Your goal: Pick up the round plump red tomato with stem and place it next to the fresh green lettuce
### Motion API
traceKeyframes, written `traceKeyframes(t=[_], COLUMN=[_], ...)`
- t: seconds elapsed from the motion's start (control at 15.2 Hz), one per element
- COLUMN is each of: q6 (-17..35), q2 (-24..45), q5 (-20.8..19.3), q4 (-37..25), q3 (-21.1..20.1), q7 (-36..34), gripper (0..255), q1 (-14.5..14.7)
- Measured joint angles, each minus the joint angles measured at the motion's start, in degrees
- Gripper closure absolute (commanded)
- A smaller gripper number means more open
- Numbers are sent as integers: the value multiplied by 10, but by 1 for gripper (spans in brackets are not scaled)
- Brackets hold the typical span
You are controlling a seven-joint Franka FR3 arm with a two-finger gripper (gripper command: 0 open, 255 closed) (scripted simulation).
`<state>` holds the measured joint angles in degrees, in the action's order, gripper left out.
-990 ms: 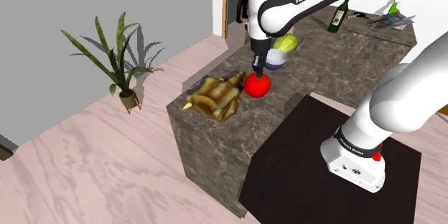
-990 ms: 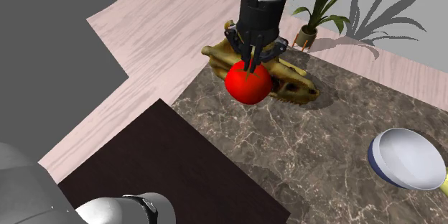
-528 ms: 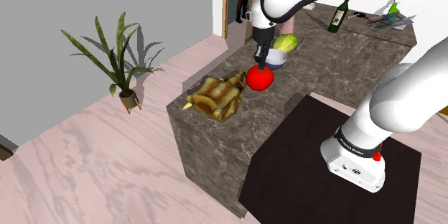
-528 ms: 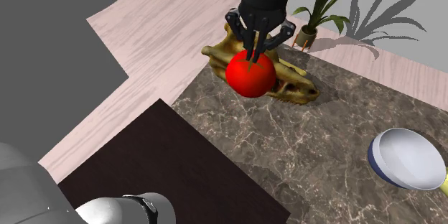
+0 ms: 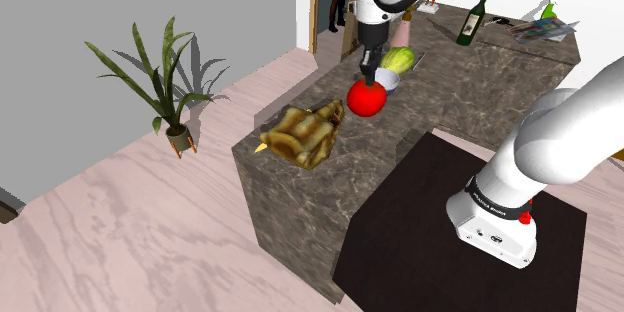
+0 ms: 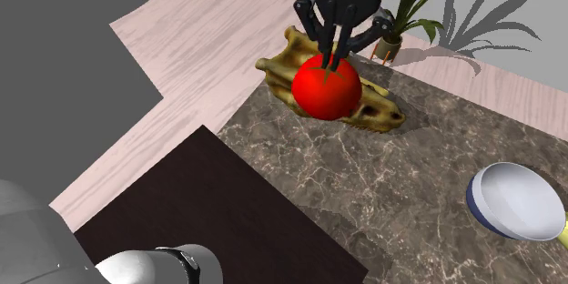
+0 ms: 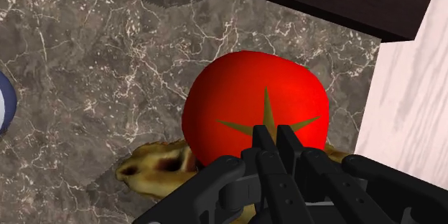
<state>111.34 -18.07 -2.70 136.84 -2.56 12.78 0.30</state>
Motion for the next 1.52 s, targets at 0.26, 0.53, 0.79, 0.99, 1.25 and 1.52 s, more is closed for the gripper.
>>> traceKeyframes(t=[0.26,0.53,0.79,0.99,1.25,1.52], q6=[3,9,11,17,21,33], q2=[-12,-17,-4,9,37,76], q5=[-20,-43,-64,-76,-86,-87], q4=[11,18,1,-11,-42,-77], q3=[35,76,116,144,182,217], q7=[49,106,163,202,259,314], gripper=[255,255,255,255,255,255], q1=[-25,-55,-82,-101,-124,-144])
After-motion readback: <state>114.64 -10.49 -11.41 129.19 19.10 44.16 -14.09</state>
